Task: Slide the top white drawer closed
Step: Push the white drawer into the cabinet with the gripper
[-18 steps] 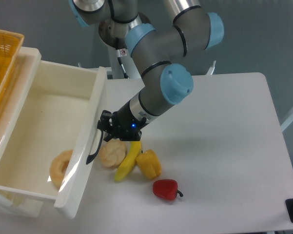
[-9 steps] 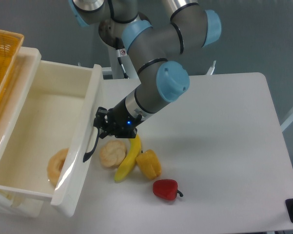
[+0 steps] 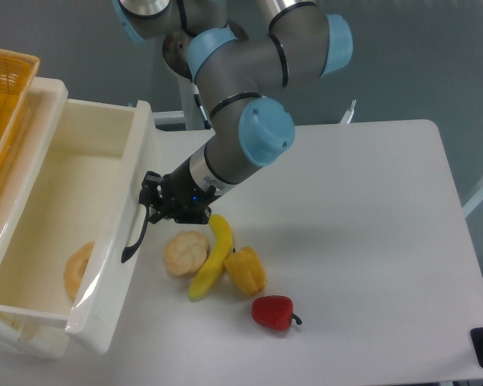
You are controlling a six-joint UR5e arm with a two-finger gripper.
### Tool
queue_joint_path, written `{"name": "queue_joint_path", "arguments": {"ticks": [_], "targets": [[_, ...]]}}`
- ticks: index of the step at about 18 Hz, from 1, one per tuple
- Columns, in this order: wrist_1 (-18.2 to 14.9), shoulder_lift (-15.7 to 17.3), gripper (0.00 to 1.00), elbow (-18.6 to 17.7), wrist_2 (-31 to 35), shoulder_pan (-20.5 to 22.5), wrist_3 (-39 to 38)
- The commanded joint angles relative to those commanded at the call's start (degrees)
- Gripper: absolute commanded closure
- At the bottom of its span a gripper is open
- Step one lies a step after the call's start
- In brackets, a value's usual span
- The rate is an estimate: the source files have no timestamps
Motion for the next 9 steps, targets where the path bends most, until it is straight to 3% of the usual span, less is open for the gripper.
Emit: {"name": "queue_joint_path", "arguments": {"ticks": [9], "targets": [[0.1, 0.4, 0.9, -0.1, 0.1, -3.5, -2.5]]}}
